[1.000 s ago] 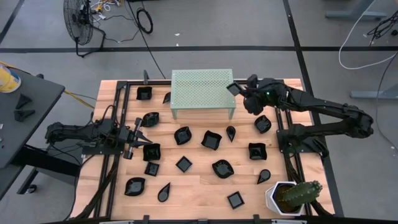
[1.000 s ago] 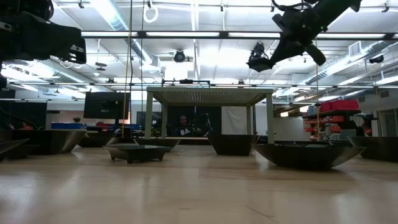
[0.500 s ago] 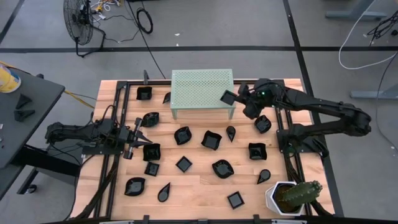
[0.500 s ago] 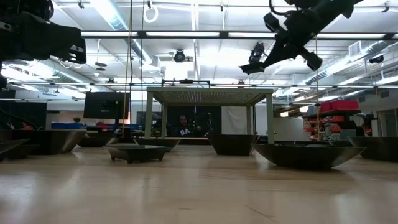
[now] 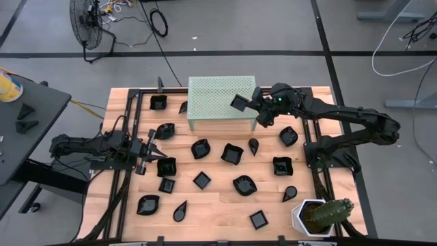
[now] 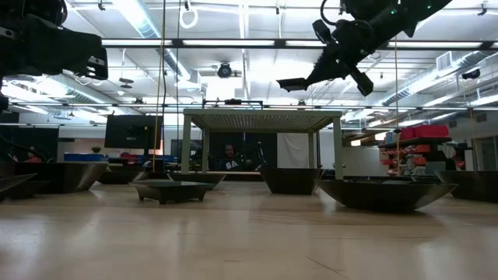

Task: Pick & Place Mini shaped plates
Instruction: Put the square plate on the shelf

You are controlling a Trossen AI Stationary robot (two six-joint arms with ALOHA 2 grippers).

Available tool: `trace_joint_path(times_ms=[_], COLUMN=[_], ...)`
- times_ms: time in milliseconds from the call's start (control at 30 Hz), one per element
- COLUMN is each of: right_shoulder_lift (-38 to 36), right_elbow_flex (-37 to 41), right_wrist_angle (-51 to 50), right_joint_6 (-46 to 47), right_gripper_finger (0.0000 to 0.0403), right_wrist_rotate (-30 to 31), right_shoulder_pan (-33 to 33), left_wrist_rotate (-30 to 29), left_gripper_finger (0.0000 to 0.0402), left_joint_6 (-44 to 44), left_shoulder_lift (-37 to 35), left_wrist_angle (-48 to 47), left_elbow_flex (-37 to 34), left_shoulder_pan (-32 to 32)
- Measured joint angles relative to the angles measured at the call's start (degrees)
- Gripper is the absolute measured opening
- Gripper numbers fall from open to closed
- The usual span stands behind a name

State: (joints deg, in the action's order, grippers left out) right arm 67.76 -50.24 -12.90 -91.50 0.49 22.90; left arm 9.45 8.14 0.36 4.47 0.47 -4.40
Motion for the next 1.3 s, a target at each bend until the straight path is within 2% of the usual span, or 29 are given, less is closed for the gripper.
trace_joint_path(times_ms=[100,367,533,900,1300], right_shoulder_lift=[0.8,1.9,2.3,5.3,8.0], right_elbow_flex=[0.0,0.0,0.0,0.0,0.0], right_wrist_angle=[0.0,0.1,0.0,-0.4,-0.3], right_joint_6=[0.9,10.2,15.9,20.5,18.6], right_gripper_finger=[0.0,0.0,0.0,0.0,0.0], right_wrist_rotate=[0.9,4.0,8.7,12.7,14.1], right_shoulder_pan=[0.0,-0.3,-1.5,-3.2,-3.2], left_wrist_rotate=[0.0,0.0,0.0,0.0,0.0], left_gripper_finger=[0.0023,0.0023,0.0023,0.0023,0.0023], left_joint_6=[0.0,0.0,0.0,0.0,0.0], left_shoulder_lift=[0.0,0.0,0.0,0.0,0.0], left_wrist_angle=[0.0,0.0,0.0,0.0,0.0], left_elbow_flex=[0.0,0.0,0.0,0.0,0.0], left_shoulder_pan=[0.0,0.0,0.0,0.0,0.0])
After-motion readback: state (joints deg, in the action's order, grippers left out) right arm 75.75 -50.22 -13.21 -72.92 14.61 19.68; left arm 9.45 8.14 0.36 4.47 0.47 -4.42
